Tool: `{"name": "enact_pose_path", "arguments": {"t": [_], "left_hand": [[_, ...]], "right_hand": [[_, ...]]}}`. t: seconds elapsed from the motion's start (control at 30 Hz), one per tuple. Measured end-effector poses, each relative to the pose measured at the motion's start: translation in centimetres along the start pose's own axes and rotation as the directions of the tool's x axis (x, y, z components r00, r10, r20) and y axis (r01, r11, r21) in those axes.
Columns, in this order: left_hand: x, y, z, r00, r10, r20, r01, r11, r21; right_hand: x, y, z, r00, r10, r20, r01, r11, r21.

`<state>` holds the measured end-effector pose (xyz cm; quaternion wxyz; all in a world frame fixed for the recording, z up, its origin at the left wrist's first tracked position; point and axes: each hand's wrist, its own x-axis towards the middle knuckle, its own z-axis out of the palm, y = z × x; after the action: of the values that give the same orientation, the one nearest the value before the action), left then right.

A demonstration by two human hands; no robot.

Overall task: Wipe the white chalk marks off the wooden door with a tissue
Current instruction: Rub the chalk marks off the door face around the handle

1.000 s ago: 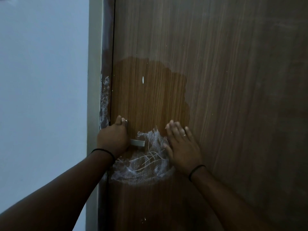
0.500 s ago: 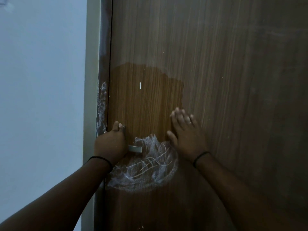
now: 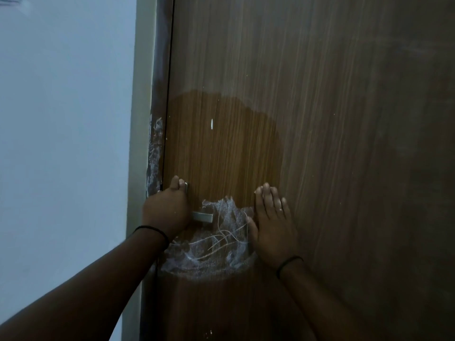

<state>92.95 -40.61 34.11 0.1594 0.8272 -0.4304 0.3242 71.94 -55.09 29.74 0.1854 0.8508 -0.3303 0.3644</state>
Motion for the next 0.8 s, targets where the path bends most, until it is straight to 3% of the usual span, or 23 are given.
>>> {"name": "enact_pose_path", "arguments": {"t": [0.17, 0.27, 0.4, 0.47, 0.53, 0.8], "left_hand": [[0.1, 0.1, 0.1, 1.000, -0.013, 0.001, 0.013, 1.000, -0.016], [0.2, 0.2, 0.1, 1.000, -0.016, 0.007, 0.016, 1.000, 0.012], [0.2, 0.0, 0.0, 1.000, -0.003, 0.023, 0.003, 0.999, 0.033], [0.3, 0.0, -0.1, 1.000, 0.005, 0.015, -0.006, 0.999, 0.050], [0.2, 0.0, 0.0, 1.000, 0.014, 0.001, -0.015, 0.998, 0.058], [0.1, -0.1, 0.8, 1.000, 0.015, -0.007, -0.015, 1.000, 0.025]], "right_hand": [[8.2, -1.2, -4.8, 0.986, 0.037, -0.161, -0.030, 0.998, 0.047], [15.2, -4.3, -8.3, 0.984, -0.020, -0.179, 0.026, 0.999, 0.032], [18.7, -10.3, -9.0, 0.970, -0.212, -0.118, 0.212, 0.977, -0.015], [17.6, -12.2, -7.4, 0.932, -0.362, -0.036, 0.359, 0.931, -0.063], [15.8, -12.2, -5.8, 0.907, -0.420, -0.004, 0.418, 0.903, -0.100], [9.2, -3.4, -4.0, 0.971, -0.223, -0.088, 0.210, 0.968, -0.138]]}}
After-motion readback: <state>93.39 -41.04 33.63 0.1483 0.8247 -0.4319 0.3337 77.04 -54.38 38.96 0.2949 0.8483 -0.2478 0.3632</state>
